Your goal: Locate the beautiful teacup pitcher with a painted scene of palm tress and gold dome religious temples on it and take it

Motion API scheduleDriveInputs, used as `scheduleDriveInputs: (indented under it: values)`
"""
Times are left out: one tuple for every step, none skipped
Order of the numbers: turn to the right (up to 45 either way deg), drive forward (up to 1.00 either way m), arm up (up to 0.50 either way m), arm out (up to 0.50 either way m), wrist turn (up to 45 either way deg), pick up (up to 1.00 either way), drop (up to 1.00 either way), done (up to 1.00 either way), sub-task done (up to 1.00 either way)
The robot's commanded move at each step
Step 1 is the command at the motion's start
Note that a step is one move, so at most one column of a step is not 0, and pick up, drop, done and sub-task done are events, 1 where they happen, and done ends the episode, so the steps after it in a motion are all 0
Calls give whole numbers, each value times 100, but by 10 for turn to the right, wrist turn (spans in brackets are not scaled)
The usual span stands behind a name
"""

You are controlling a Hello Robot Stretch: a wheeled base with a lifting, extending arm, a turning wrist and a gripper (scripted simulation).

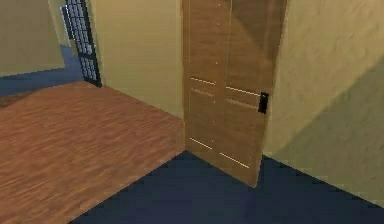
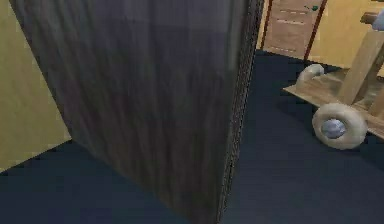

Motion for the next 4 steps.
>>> scheduleDriveInputs:
  values:
    - [-210,0,0,0,0,0,0,0,0]
    - [0,45,0,0,0,0,0,0,0]
    - [-120,0,0,0,0,0,0,0,0]
    - [0,100,0,0,0,0,0,0,0]
